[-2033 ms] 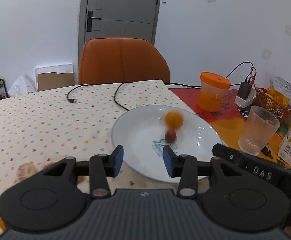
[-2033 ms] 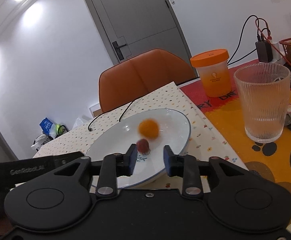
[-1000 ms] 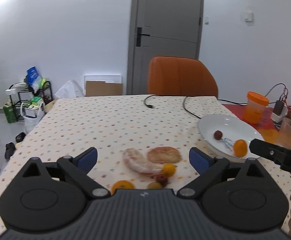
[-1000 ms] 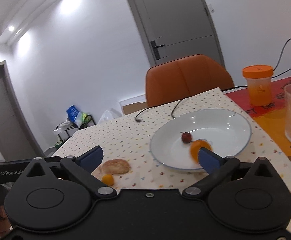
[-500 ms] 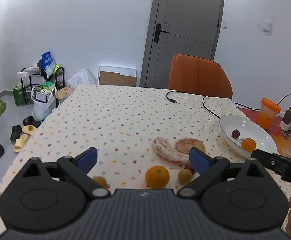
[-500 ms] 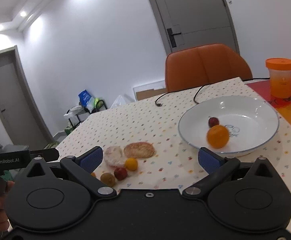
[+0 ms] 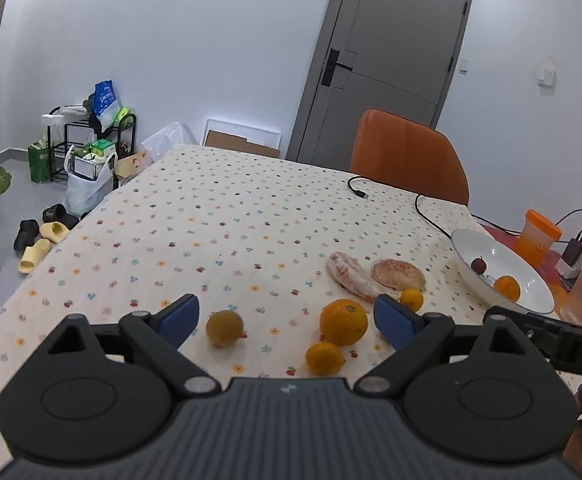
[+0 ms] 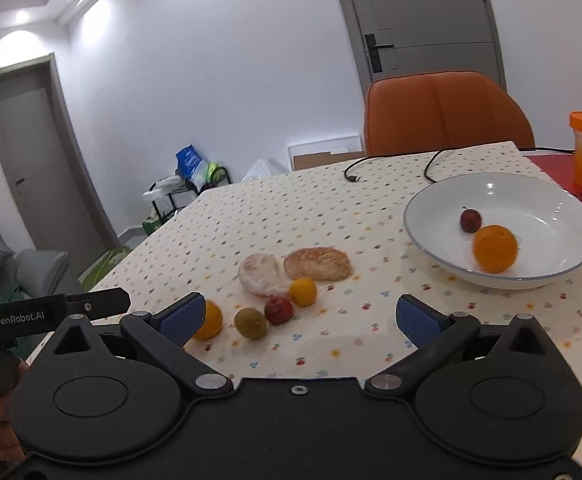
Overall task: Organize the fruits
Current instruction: 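Grasp the small brown fruit with the left tool while the right tool grasps the olive-green fruit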
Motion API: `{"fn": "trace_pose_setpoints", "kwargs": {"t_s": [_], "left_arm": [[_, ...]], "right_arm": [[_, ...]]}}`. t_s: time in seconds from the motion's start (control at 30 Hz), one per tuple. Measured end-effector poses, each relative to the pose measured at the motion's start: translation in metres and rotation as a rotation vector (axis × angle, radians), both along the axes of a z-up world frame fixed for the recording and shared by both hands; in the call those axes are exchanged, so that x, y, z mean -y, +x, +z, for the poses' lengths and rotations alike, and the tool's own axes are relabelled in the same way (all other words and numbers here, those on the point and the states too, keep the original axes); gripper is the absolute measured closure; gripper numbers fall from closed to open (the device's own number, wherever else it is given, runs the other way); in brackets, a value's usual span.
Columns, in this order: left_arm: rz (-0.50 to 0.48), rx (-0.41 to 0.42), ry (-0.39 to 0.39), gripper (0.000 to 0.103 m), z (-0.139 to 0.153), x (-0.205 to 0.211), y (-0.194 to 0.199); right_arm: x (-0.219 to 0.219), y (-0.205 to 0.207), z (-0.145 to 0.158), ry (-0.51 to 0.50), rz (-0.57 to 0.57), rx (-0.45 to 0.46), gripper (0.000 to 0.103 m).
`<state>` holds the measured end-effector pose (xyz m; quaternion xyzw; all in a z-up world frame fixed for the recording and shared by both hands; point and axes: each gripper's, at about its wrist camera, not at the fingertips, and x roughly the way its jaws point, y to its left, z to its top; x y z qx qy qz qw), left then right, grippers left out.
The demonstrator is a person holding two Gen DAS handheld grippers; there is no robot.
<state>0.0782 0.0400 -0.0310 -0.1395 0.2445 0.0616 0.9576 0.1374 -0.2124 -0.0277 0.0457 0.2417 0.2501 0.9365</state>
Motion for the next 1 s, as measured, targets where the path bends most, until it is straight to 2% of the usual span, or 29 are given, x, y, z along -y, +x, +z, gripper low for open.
{"fn": "trace_pose_setpoints", "kwargs": {"t_s": [0.1,0.17,0.23,0.37,0.47,0.53,0.67,0.77,0.83,1.0], "left_arm": [[0.019,0.013,-0.014,0.017,-0.003,-0.005,-0.002],[0.029,0.01,-0.027,0.024,-0.006,-0.008,-0.002],[0.039,0.001,-0.044,0.036,-0.01,-0.013,-0.001],[0.054,-0.02,-0.065,0.046,-0.018,-0.021,0.003],[0.06,-0.024,-0.059,0.05,-0.024,-0.024,0.006],[0.061,-0.035,-0.06,0.057,-0.028,-0.025,0.008],[0.069,-0.052,-0.071,0.063,-0.035,-0.027,0.013],[0.092,-0.054,-0.066,0.077,-0.04,-0.029,0.017],[0.096,-0.054,-0.071,0.078,-0.039,-0.03,0.019],[0.089,-0.046,-0.073,0.078,-0.034,-0.029,0.015]], "right_arm": [[-0.008,0.002,-0.002,-0.014,0.033,-0.017,0.0],[-0.013,0.002,-0.004,-0.024,0.045,-0.021,0.0],[-0.017,0.001,-0.005,-0.034,0.055,-0.02,0.001],[-0.025,0.0,-0.008,-0.039,0.075,-0.022,0.004],[-0.03,0.003,-0.012,-0.043,0.078,-0.032,0.014],[-0.034,0.006,-0.016,-0.049,0.073,-0.042,0.023],[-0.04,0.014,-0.022,-0.058,0.067,-0.069,0.028],[-0.044,0.018,-0.025,-0.064,0.07,-0.071,0.033],[-0.047,0.021,-0.026,-0.066,0.07,-0.076,0.039],[-0.051,0.025,-0.027,-0.07,0.069,-0.08,0.043]]}}
